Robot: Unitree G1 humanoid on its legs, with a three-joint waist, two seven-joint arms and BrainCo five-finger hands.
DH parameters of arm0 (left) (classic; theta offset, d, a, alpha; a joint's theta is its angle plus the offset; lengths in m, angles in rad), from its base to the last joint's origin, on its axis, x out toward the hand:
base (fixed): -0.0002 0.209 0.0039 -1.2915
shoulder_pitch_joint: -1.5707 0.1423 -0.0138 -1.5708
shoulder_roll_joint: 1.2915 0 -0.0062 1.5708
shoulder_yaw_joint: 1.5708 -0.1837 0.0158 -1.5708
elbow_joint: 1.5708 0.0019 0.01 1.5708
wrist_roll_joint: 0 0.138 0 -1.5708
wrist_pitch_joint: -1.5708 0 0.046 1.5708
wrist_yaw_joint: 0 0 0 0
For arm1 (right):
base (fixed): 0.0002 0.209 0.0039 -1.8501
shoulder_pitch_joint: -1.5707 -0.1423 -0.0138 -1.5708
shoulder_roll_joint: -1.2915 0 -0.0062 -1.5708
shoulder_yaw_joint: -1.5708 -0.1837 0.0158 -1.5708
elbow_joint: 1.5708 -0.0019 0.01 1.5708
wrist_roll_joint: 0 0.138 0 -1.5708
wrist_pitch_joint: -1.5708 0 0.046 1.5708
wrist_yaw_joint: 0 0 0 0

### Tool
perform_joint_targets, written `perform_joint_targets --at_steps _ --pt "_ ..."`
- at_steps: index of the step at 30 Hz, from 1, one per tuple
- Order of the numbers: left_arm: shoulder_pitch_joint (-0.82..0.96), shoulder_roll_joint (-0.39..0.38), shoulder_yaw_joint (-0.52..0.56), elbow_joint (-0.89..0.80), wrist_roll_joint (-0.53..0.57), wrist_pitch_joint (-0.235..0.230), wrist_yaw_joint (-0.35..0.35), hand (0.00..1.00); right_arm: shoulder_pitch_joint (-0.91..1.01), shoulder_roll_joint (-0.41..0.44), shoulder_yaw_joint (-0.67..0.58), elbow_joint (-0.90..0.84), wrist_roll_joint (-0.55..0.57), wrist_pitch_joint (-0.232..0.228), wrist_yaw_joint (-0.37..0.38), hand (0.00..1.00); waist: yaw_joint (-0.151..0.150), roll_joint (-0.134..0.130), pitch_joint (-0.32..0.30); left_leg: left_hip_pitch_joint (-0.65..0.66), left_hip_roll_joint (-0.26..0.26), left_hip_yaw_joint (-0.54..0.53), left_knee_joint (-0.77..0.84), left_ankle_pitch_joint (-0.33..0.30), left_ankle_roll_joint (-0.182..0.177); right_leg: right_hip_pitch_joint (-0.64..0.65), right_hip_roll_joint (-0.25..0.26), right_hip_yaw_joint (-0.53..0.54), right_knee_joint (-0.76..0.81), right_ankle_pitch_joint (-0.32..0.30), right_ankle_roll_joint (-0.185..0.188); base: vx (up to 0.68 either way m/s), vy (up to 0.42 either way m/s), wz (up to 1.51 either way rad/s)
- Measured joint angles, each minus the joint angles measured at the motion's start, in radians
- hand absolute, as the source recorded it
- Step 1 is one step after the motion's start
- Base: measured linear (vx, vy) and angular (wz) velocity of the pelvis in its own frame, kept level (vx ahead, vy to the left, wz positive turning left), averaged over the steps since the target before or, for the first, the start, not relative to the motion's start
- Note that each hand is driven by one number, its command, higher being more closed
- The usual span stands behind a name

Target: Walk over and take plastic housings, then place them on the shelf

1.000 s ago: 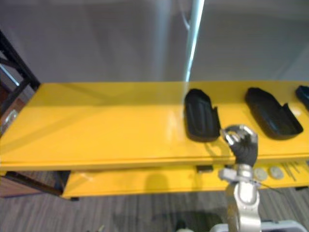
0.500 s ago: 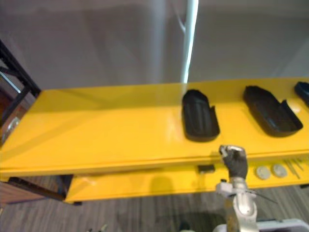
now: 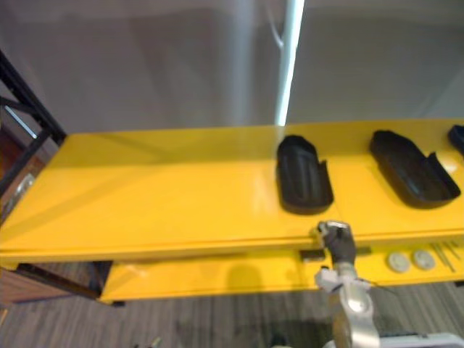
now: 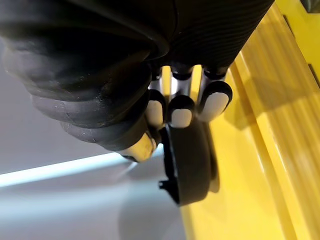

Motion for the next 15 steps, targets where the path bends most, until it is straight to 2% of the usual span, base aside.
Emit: perform_joint_targets --at_steps 7,15 --pt "0.000 0.000 0.000 -0.001 0.001 0.003 0.000 0.00 -0.052 -0.001 -0.001 0.063 -0.005 -0.003 -0.004 1.00 0.020 0.002 -0.001 -0.002 -0.001 -0.010 0.000 0.001 0.000 0.003 -0.002 -0.012 0.000 0.000 0.000 0.00 0.000 0.03" --pt "0.004 0.000 0.000 -0.001 0.002 0.006 0.000 0.00 -0.120 -0.007 -0.005 0.127 -0.024 -0.002 -0.030 1.00 0.025 0.001 -0.001 -0.001 -0.006 -0.026 -0.003 0.005 0.002 0.012 -0.004 -0.024 0.000 0.000 0.000 0.01 0.001 0.05"
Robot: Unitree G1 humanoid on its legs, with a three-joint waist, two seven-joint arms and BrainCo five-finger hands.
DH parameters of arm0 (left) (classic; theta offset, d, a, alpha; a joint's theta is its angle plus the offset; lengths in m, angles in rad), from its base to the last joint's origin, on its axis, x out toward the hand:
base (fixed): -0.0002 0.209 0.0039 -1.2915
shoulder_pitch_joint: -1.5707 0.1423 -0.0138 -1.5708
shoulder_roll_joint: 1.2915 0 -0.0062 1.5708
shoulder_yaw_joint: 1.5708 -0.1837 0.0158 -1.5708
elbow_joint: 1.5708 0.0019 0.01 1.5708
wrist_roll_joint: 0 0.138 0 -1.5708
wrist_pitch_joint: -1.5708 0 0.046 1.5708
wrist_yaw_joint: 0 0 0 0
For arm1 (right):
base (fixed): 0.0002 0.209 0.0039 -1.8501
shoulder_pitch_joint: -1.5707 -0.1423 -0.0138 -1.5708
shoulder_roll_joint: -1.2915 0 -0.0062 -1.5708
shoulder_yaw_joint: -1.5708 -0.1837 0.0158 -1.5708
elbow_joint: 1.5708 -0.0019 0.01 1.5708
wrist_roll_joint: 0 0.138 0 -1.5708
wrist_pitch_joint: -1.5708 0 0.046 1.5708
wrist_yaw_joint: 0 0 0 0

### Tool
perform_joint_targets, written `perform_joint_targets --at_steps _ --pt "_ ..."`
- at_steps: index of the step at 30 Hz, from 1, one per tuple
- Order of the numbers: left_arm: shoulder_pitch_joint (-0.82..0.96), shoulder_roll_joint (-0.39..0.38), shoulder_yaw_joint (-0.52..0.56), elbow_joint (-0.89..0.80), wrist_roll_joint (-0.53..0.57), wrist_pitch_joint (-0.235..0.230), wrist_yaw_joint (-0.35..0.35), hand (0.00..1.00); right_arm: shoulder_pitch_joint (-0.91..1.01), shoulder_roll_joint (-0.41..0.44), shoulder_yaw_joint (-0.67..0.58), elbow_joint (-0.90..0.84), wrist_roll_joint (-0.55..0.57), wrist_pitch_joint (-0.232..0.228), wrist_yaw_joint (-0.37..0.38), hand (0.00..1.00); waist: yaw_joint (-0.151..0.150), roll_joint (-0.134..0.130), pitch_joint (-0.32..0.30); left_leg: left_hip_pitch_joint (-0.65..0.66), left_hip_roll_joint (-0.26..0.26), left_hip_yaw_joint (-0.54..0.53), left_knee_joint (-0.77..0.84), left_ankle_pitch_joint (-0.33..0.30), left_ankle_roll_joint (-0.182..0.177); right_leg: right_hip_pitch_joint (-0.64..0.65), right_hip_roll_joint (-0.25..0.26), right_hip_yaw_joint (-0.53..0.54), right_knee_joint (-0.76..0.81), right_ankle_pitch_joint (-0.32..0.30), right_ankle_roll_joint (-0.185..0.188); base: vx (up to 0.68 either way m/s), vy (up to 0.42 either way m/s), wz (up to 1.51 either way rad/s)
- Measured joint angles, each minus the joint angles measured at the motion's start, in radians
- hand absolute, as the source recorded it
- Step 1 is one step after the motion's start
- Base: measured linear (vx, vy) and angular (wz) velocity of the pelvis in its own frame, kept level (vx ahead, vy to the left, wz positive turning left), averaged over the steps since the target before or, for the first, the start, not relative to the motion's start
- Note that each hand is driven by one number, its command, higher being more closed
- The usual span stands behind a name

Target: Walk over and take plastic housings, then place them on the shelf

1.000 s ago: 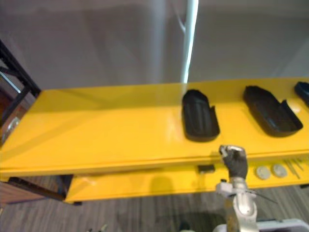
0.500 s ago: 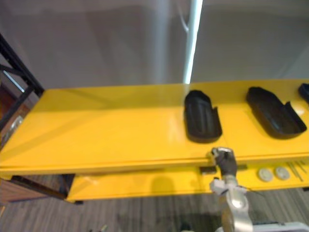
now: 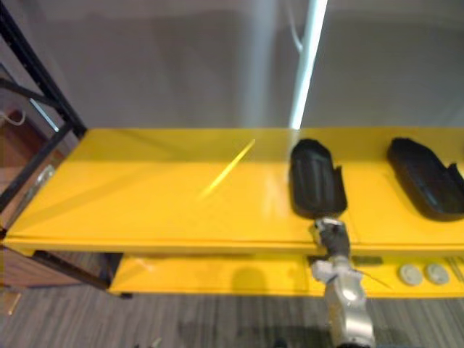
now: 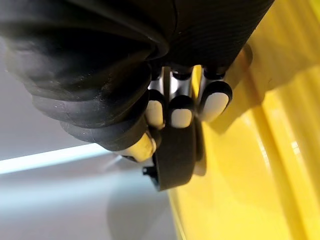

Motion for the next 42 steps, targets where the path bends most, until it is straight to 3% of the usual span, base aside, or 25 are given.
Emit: perform_joint_targets --at_steps 15,28,42 --pt "0.009 0.001 0.001 -0.032 0.001 0.009 -0.001 0.00 -0.134 -0.019 -0.027 0.149 -0.055 0.005 -0.123 1.00 0.005 -0.009 0.001 0.001 -0.005 -0.031 -0.032 0.028 0.000 0.006 0.000 -0.032 0.000 -0.001 0.001 0.00 -0.002 0.05" --pt "0.009 0.000 0.003 -0.040 0.001 0.028 -0.011 0.00 -0.284 -0.063 -0.064 0.318 -0.054 0.018 -0.152 1.00 0.023 -0.005 0.006 0.001 -0.013 -0.053 -0.032 0.035 0.001 0.014 -0.004 -0.054 0.000 -0.001 0.001 0.01 0.004 0.04" --pt "0.007 0.000 0.003 -0.056 0.002 0.033 -0.022 0.00 -0.322 -0.066 -0.065 0.334 -0.055 0.008 -0.162 1.00 0.025 -0.014 0.021 0.001 -0.020 -0.054 -0.052 0.046 0.006 0.005 -0.013 -0.056 0.000 0.000 0.002 0.00 0.002 0.00"
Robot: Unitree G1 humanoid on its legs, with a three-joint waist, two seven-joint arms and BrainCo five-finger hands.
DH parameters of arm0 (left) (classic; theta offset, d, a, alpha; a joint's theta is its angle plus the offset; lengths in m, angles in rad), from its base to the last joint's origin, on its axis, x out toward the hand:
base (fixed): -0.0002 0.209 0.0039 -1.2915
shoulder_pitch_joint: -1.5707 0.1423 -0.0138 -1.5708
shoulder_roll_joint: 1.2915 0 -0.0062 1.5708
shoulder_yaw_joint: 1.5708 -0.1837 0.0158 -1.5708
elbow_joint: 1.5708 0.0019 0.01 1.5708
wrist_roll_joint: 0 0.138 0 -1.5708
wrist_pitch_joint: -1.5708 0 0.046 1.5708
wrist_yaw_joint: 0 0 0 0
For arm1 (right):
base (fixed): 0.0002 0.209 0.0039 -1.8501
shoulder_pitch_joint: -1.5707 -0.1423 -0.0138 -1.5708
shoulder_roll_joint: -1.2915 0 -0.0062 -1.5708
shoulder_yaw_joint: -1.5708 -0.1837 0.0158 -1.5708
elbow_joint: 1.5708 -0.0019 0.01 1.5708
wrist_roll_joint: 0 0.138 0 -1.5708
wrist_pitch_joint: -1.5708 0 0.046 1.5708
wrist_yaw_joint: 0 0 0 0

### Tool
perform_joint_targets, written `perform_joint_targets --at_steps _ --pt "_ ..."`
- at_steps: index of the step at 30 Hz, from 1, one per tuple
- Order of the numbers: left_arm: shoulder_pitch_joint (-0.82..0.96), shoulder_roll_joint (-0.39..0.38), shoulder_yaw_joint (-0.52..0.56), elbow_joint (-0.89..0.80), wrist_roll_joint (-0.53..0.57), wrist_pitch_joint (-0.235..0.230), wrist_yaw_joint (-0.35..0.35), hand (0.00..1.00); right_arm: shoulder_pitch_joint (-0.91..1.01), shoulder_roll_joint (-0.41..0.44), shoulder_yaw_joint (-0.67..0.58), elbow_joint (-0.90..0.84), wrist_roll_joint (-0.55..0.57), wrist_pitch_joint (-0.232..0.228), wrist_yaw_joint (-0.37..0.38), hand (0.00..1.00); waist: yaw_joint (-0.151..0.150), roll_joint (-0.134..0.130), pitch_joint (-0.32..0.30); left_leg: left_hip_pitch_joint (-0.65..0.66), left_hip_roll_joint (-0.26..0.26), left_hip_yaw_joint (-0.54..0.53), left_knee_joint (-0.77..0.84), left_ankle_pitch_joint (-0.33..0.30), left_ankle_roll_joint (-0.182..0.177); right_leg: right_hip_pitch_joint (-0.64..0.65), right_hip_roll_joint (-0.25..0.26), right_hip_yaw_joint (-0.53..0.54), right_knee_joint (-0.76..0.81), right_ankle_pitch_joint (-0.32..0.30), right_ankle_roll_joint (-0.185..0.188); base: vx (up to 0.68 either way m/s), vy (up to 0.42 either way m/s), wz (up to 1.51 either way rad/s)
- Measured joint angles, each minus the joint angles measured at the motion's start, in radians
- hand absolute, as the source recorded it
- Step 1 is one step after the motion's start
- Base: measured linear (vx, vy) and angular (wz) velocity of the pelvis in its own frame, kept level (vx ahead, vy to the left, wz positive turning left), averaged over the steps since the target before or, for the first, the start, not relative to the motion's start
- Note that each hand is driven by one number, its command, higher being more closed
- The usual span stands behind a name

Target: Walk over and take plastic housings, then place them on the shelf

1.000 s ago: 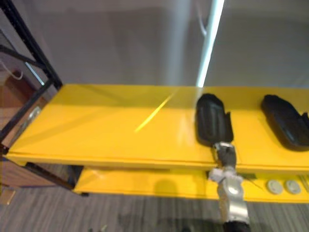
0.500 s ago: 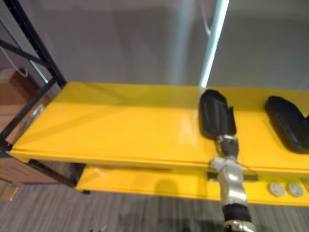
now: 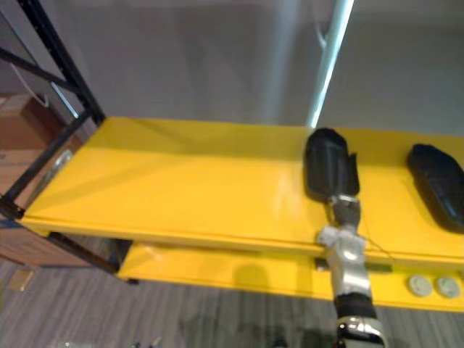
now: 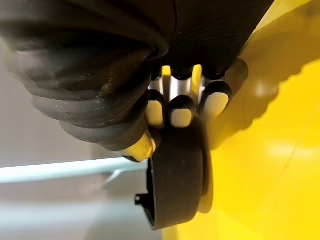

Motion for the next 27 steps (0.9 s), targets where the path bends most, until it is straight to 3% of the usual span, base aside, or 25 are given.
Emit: perform_joint_targets --at_steps 2,6,7,10,15,16,20,26,27 --pt "-0.001 0.000 0.000 -0.013 0.000 -0.001 0.000 0.00 0.019 0.002 0.004 -0.045 -0.001 -0.010 0.019 1.00 -0.001 0.000 0.001 0.000 0.001 0.001 -0.003 0.000 0.000 -0.002 0.000 0.002 0.000 0.000 0.000 0.00 0.000 0.00" --pt "-0.006 -0.001 0.003 -0.025 0.000 -0.002 0.004 0.00 0.158 0.019 0.017 -0.361 -0.040 -0.074 0.031 1.00 -0.004 -0.005 0.003 -0.001 0.004 0.011 -0.011 0.000 0.000 -0.013 0.001 0.012 0.000 0.000 0.000 0.02 0.013 -0.07" --pt "-0.009 -0.001 0.009 -0.025 0.001 -0.002 0.005 0.00 0.205 0.020 0.020 -0.465 -0.043 -0.105 0.039 0.00 -0.008 -0.012 0.006 0.001 0.005 0.024 -0.011 -0.001 0.000 -0.018 0.002 0.025 0.000 0.000 0.000 0.02 0.022 -0.19" --pt "-0.012 -0.001 0.010 -0.022 0.008 0.000 0.012 0.00 0.271 0.032 0.023 -0.575 -0.039 -0.136 0.067 0.00 -0.030 -0.027 0.011 0.003 0.006 0.030 -0.011 -0.003 0.000 -0.019 0.004 0.034 0.000 0.000 0.001 0.01 0.011 -0.10" --pt "-0.026 0.003 0.023 0.012 0.017 0.011 0.012 0.00 0.371 0.058 0.038 -0.636 -0.084 -0.168 0.077 0.00 -0.032 -0.033 -0.001 0.020 0.017 0.079 -0.001 -0.022 -0.007 -0.020 0.016 0.078 0.000 0.000 0.000 -0.01 0.006 -0.28" --pt "-0.037 0.003 0.027 0.034 0.019 0.012 0.011 0.00 0.392 0.059 0.044 -0.641 -0.089 -0.196 0.062 0.00 -0.037 -0.029 -0.003 0.019 0.019 0.086 0.012 -0.031 -0.007 -0.020 0.018 0.087 0.000 0.000 0.000 0.00 0.005 -0.17" --pt "-0.046 0.002 0.024 0.084 0.057 0.017 0.011 0.00 0.453 0.103 0.047 -0.631 -0.078 -0.230 -0.026 0.00 -0.049 -0.011 -0.023 0.023 0.021 0.114 0.024 -0.047 -0.008 -0.026 0.020 0.115 0.000 0.001 0.001 0.01 0.011 -0.21" --pt "-0.066 0.029 -0.043 0.133 0.097 0.033 0.011 0.00 0.564 0.182 0.037 -0.409 -0.134 -0.256 -0.165 0.00 -0.059 0.002 -0.034 0.041 0.024 0.161 0.025 -0.058 -0.010 -0.035 0.028 0.159 0.000 0.004 0.001 0.00 0.003 -0.22" --pt "-0.069 0.031 -0.052 0.138 0.101 0.036 0.011 0.00 0.573 0.185 0.038 -0.387 -0.139 -0.278 -0.175 0.00 -0.060 0.004 -0.034 0.046 0.024 0.169 0.026 -0.062 -0.011 -0.036 0.030 0.169 0.000 0.005 0.001 -0.02 -0.005 -0.27"
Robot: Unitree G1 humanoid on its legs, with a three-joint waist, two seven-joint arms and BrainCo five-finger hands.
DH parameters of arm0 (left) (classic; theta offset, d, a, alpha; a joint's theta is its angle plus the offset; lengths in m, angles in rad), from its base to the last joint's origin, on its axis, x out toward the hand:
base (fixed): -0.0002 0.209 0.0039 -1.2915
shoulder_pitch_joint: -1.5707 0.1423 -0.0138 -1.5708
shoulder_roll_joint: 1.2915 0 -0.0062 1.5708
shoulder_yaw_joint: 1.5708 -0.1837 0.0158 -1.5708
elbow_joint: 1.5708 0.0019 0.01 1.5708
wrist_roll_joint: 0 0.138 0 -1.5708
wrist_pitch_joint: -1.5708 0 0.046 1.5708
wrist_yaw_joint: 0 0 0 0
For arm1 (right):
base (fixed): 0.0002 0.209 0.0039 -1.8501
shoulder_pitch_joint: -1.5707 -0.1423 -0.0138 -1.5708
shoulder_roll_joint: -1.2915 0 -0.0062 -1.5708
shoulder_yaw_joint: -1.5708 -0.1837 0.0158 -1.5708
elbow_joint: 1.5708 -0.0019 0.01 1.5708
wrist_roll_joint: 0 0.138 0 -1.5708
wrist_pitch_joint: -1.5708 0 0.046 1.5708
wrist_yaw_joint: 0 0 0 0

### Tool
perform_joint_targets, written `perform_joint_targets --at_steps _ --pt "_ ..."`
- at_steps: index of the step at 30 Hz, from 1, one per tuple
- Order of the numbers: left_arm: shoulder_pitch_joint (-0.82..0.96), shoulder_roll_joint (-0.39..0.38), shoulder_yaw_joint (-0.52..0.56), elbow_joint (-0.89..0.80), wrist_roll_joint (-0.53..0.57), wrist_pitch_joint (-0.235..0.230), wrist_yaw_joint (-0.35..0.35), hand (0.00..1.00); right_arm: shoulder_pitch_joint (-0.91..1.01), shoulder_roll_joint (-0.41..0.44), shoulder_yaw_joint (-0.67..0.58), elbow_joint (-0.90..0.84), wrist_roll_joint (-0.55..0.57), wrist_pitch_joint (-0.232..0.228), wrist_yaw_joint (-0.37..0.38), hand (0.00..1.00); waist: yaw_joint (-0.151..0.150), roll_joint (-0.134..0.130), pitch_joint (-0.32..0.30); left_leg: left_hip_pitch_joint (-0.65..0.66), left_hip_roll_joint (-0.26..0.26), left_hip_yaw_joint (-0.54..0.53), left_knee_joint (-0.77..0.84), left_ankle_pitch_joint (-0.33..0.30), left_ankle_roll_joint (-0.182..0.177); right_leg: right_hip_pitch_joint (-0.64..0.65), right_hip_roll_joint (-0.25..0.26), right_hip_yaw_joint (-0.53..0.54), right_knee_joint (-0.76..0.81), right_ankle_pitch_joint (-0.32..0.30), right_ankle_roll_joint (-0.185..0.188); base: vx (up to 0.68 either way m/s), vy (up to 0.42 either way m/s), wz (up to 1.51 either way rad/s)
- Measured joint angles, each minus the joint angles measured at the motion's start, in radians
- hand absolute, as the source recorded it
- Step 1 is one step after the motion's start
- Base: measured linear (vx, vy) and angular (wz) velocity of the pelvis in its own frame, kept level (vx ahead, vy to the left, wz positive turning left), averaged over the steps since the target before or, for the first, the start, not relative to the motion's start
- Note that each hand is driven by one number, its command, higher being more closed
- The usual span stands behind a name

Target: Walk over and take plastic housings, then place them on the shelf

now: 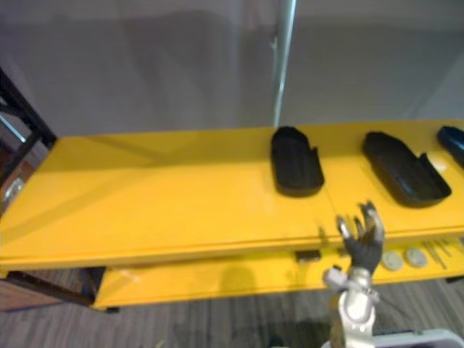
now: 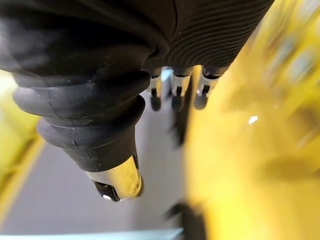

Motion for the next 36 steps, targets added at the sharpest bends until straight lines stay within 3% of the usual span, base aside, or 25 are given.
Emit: perform_joint_targets --at_steps 5,10,16,22,25,26,32,33,35,36 --pt "-0.015 0.011 -0.054 0.002 0.030 0.004 0.003 0.00 0.018 0.014 0.010 0.029 -0.060 -0.116 -0.053 0.00 -0.020 0.000 -0.007 0.009 0.005 0.022 0.019 -0.016 -0.003 0.003 0.005 0.015 0.000 0.000 0.000 -0.03 -0.011 -0.14" --pt "-0.027 0.024 -0.100 0.001 0.025 -0.005 0.014 0.00 0.013 0.017 0.052 0.161 -0.097 -0.117 -0.057 0.00 -0.017 -0.003 -0.008 0.008 0.006 0.021 0.020 -0.016 -0.003 0.004 0.005 0.015 0.000 0.000 0.000 -0.01 -0.005 -0.02" --pt "-0.032 0.041 -0.149 -0.004 0.069 -0.025 0.012 0.00 0.012 0.020 0.099 0.184 -0.096 -0.119 -0.101 0.00 -0.017 -0.012 -0.008 0.009 0.006 0.025 0.017 -0.016 -0.003 0.002 0.007 0.023 0.000 0.000 0.000 -0.01 -0.010 -0.01" --pt "-0.045 0.051 -0.160 0.003 0.158 0.018 0.004 0.00 0.025 0.018 0.093 0.154 -0.096 -0.113 -0.158 0.00 -0.023 -0.018 -0.011 0.045 0.022 0.139 0.018 -0.036 -0.023 -0.027 0.043 0.132 0.000 0.015 -0.010 -0.02 -0.017 -0.54" --pt "-0.064 0.070 -0.201 0.034 0.234 0.026 -0.018 0.00 0.068 0.013 0.075 0.096 -0.094 -0.110 -0.151 0.00 -0.055 -0.020 -0.013 0.066 0.031 0.199 0.033 -0.054 -0.032 -0.036 0.064 0.191 0.000 0.021 -0.013 -0.02 -0.033 -0.66" --pt "-0.077 0.079 -0.225 0.039 0.261 0.027 -0.022 0.00 0.082 0.011 0.057 0.072 -0.091 -0.111 -0.140 0.00 -0.079 -0.023 -0.010 0.075 0.031 0.220 0.032 -0.057 -0.034 -0.038 0.068 0.201 0.005 0.021 -0.013 -0.05 -0.032 -0.39" --pt "-0.156 0.078 -0.308 0.034 0.236 0.041 -0.029 0.00 0.142 -0.001 0.003 0.005 0.010 -0.133 -0.044 0.00 -0.130 -0.027 -0.006 0.076 0.034 0.254 0.079 -0.087 -0.035 -0.074 0.080 0.259 0.039 0.017 -0.011 -0.06 -0.029 -0.31" --pt "-0.168 0.067 -0.316 0.032 0.209 0.038 -0.026 0.00 0.135 -0.004 0.014 0.002 0.022 -0.137 -0.013 0.00 -0.127 -0.030 -0.006 0.056 0.038 0.228 0.149 -0.100 -0.023 -0.090 0.085 0.293 0.053 0.014 -0.010 -0.05 -0.074 -0.77" --pt "-0.171 0.046 -0.314 0.023 0.168 0.030 -0.013 0.00 0.101 -0.022 0.052 0.000 0.022 -0.152 0.035 0.00 -0.121 -0.042 -0.004 -0.024 0.049 0.090 0.325 -0.134 0.039 -0.124 0.089 0.357 0.094 -0.006 -0.016 -0.04 -0.079 -0.95" --pt "-0.168 0.029 -0.315 0.008 0.137 0.022 -0.004 0.00 0.075 -0.049 0.082 0.000 0.022 -0.159 0.058 0.00 -0.113 -0.036 -0.001 -0.080 0.043 -0.044 0.437 -0.153 0.071 -0.142 0.095 0.397 0.108 -0.006 -0.017 -0.07 0.035 -1.10"
